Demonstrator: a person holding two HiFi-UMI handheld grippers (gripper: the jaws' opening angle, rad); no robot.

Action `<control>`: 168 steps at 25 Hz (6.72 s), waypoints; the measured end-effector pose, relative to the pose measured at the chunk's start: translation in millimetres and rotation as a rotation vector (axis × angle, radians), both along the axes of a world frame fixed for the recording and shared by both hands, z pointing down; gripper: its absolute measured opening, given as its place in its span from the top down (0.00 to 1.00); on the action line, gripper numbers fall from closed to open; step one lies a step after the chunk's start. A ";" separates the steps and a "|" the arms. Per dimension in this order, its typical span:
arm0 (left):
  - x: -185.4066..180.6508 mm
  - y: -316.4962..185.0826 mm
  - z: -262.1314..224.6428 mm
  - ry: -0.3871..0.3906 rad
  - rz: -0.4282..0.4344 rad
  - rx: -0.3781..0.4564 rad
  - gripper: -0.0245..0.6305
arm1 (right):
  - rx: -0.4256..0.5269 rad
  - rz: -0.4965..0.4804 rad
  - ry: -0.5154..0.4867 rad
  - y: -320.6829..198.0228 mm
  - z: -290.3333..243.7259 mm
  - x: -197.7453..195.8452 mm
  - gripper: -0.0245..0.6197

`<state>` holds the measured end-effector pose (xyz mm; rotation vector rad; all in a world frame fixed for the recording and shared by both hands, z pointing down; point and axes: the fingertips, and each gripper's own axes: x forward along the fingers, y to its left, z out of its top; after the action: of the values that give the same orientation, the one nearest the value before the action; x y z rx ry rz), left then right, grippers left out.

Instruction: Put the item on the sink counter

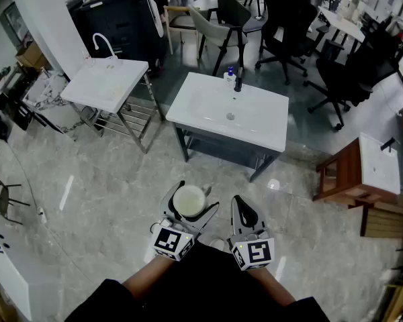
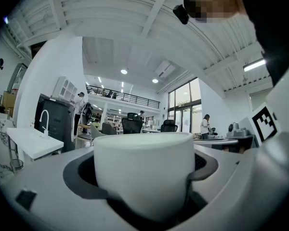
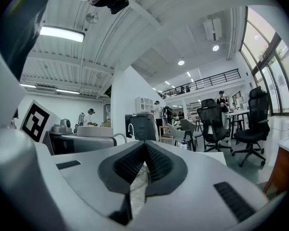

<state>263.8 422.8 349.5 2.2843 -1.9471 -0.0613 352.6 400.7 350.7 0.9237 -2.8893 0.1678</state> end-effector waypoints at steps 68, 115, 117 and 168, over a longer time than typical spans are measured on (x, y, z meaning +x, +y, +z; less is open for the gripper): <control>-285.2 -230.5 12.4 0.002 0.055 -0.009 0.26 | -0.092 0.134 0.007 -261.5 40.2 -251.4 0.91; -314.5 -474.9 53.7 -0.009 0.062 -0.082 0.26 | -0.085 0.106 0.041 -465.8 50.8 -280.8 0.91; -322.2 -488.7 58.9 -0.011 0.087 -0.094 0.26 | -0.089 0.121 0.054 -479.3 53.6 -290.2 0.91; -415.1 -721.4 311.9 -0.118 0.475 -0.263 0.26 | -0.197 0.418 0.211 -629.0 140.6 -426.9 0.91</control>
<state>-151.3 -298.7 661.4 2.5347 -1.3083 0.3629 -74.3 -228.3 491.2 1.3973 -2.4066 0.3561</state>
